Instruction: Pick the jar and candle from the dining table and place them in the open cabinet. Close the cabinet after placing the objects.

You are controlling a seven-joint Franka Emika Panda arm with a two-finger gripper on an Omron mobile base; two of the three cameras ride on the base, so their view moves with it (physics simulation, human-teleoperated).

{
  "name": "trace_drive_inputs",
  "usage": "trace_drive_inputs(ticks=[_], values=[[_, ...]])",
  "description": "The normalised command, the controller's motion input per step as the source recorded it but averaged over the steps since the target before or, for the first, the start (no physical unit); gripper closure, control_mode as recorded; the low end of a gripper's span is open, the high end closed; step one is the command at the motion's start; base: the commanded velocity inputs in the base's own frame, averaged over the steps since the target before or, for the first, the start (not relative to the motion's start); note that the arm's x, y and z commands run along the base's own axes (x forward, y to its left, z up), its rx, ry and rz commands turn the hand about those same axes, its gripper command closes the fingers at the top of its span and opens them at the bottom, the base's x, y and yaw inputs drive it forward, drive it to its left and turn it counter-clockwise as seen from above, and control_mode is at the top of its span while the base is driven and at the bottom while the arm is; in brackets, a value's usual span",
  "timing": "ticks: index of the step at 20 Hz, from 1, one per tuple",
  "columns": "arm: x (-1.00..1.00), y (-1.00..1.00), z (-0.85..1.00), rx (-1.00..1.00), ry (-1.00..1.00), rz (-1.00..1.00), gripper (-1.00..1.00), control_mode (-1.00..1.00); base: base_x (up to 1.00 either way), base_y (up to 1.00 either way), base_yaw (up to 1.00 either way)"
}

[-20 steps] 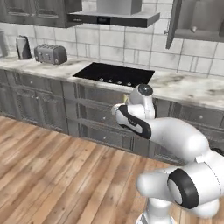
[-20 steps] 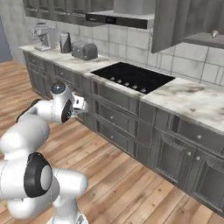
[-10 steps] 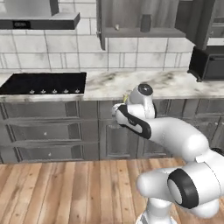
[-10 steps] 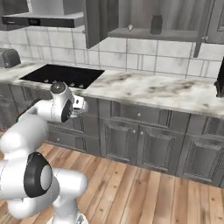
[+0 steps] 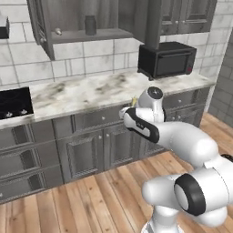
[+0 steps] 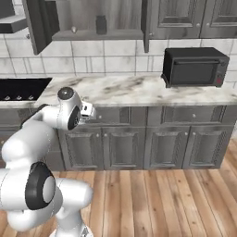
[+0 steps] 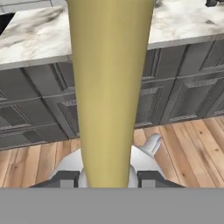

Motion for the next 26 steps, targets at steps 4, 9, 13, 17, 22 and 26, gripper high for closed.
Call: trace_drive_inputs(ticks=[4, 9, 13, 17, 22, 26], values=[[0.00, 0.00, 0.00, 0.00, 0.00, 0.00, 1.00, 1.00, 0.48, 0.28, -0.16], [0.00, 0.00, 0.00, 0.00, 0.00, 0.00, 1.00, 1.00, 0.41, 0.39, -0.04], [0.00, 0.00, 0.00, 0.00, 0.00, 0.00, 1.00, 1.00, 0.37, 0.33, 0.00], [0.00, 0.00, 0.00, 0.00, 0.00, 0.00, 1.00, 1.00, 0.39, 0.36, 0.00], [0.00, 0.00, 0.00, 0.00, 0.00, 0.00, 1.00, 1.00, 0.42, 0.35, 0.00], [0.00, 0.00, 0.00, 0.00, 0.00, 0.00, 1.00, 1.00, 0.42, 0.34, 0.00]])
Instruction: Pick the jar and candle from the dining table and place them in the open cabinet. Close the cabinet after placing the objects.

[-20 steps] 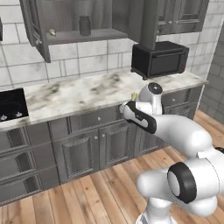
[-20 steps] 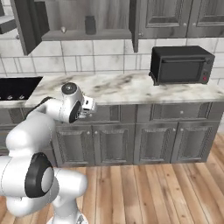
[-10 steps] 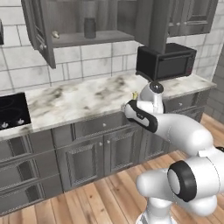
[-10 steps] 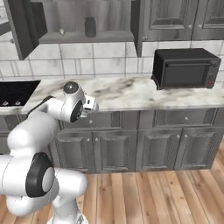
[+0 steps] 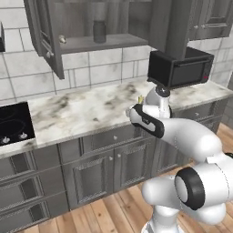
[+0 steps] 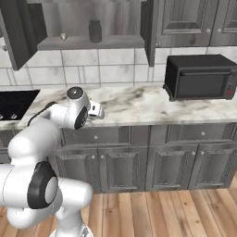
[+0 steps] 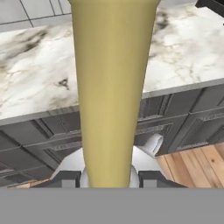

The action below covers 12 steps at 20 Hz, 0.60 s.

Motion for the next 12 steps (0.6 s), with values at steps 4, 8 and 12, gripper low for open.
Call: trace_drive_inputs(ticks=[4, 8, 12], values=[[0.00, 0.00, 0.00, 0.00, 0.00, 0.00, 1.00, 1.00, 0.40, 0.34, 0.00], [0.00, 0.00, 0.00, 0.00, 0.00, 0.00, 1.00, 1.00, 0.38, 0.36, 0.01], [0.00, 0.00, 0.00, 0.00, 0.00, 0.00, 1.00, 1.00, 0.30, 0.37, 0.12]])
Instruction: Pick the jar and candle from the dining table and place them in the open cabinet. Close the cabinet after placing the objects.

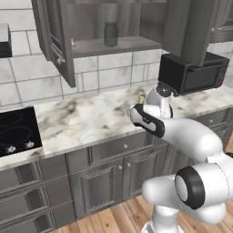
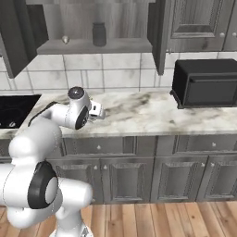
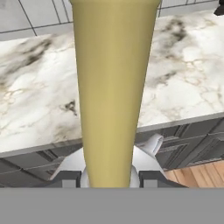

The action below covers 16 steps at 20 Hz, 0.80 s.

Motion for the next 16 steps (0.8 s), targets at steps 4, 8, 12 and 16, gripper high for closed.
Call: trace_drive_inputs(ticks=[4, 8, 12, 16], values=[[0.00, 0.00, 0.00, 0.00, 0.00, 0.00, 1.00, 1.00, 0.20, 0.23, 0.17], [0.00, 0.00, 0.00, 0.00, 0.00, 0.00, 1.00, 1.00, 0.21, 0.05, 0.11], [0.00, 0.00, 0.00, 0.00, 0.00, 0.00, 1.00, 1.00, 0.41, 0.00, 0.01], [0.00, 0.00, 0.00, 0.00, 0.00, 0.00, 1.00, 1.00, 0.55, 0.00, 0.00]])
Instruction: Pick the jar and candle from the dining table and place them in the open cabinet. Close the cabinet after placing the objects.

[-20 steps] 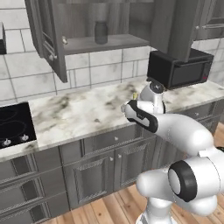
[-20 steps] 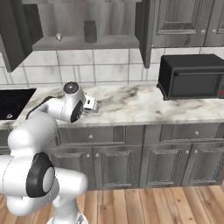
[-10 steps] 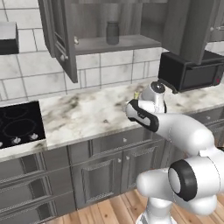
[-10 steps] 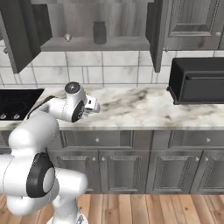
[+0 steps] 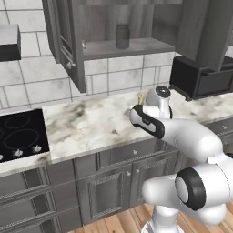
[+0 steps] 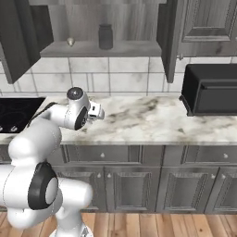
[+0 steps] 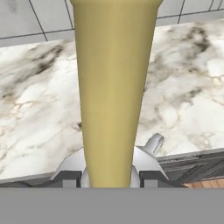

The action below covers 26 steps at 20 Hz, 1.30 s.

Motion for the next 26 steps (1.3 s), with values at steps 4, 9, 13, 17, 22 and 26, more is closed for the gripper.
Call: trace_drive_inputs(ticks=[4, 9, 13, 17, 22, 26], values=[[0.00, 0.00, 0.00, 0.00, 0.00, 0.00, 1.00, 1.00, 0.49, 0.00, 0.00], [0.00, 0.00, 0.00, 0.00, 0.00, 0.00, 1.00, 1.00, 0.42, 0.01, 0.00], [0.00, 0.00, 0.00, 0.00, 0.00, 0.00, 1.00, 1.00, 0.40, 0.01, 0.00], [0.00, 0.00, 0.00, 0.00, 0.00, 0.00, 1.00, 1.00, 0.42, 0.02, 0.00], [0.00, 0.00, 0.00, 0.00, 0.00, 0.00, 1.00, 1.00, 0.34, 0.03, 0.00], [0.00, 0.00, 0.00, 0.00, 0.00, 0.00, 1.00, 1.00, 0.25, 0.03, 0.00]])
